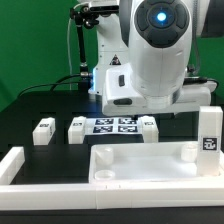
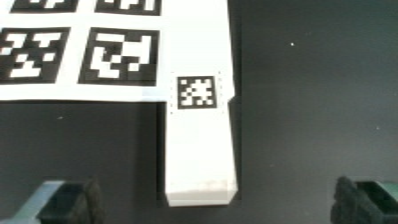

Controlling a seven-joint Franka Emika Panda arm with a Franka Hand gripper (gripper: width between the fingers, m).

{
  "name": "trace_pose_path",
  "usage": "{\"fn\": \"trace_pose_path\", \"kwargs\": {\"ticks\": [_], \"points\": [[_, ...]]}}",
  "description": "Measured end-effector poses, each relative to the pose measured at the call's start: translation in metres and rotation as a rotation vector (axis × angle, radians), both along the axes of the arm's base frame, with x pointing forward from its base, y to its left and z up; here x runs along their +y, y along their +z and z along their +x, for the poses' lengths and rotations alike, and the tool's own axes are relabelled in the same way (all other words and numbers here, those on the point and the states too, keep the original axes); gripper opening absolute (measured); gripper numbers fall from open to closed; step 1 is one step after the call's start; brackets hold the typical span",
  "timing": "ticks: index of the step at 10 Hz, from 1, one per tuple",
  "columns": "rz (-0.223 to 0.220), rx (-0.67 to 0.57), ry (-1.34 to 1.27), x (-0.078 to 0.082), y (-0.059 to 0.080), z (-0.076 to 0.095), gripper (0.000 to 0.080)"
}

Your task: Assemble desk

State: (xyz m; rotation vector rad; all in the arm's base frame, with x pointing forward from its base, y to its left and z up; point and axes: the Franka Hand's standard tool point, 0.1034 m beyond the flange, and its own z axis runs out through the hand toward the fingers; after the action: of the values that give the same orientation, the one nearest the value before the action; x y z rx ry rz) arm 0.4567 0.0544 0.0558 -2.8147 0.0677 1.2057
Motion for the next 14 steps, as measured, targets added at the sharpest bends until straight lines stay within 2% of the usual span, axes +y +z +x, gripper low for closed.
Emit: {"fn": "trace_pose_path", "kwargs": {"ticks": [3,5,6,10,14], "points": [[-0.009,0.012,-0.009,-0.001,-0.004,-0.003,0.0649],[-0.028,0.056,-0.015,-0.002,-0.023,-0.015,0.0649],[-0.029,0.104,-0.017,-0.004,-0.028,-0.021,0.0649],[-0.03,0.09,-0.021,-0.005,-0.03,-0.017,0.0649],[-0.037,0.151,-0.045,-0.004,-0.046,-0.031,0.0649]]}}
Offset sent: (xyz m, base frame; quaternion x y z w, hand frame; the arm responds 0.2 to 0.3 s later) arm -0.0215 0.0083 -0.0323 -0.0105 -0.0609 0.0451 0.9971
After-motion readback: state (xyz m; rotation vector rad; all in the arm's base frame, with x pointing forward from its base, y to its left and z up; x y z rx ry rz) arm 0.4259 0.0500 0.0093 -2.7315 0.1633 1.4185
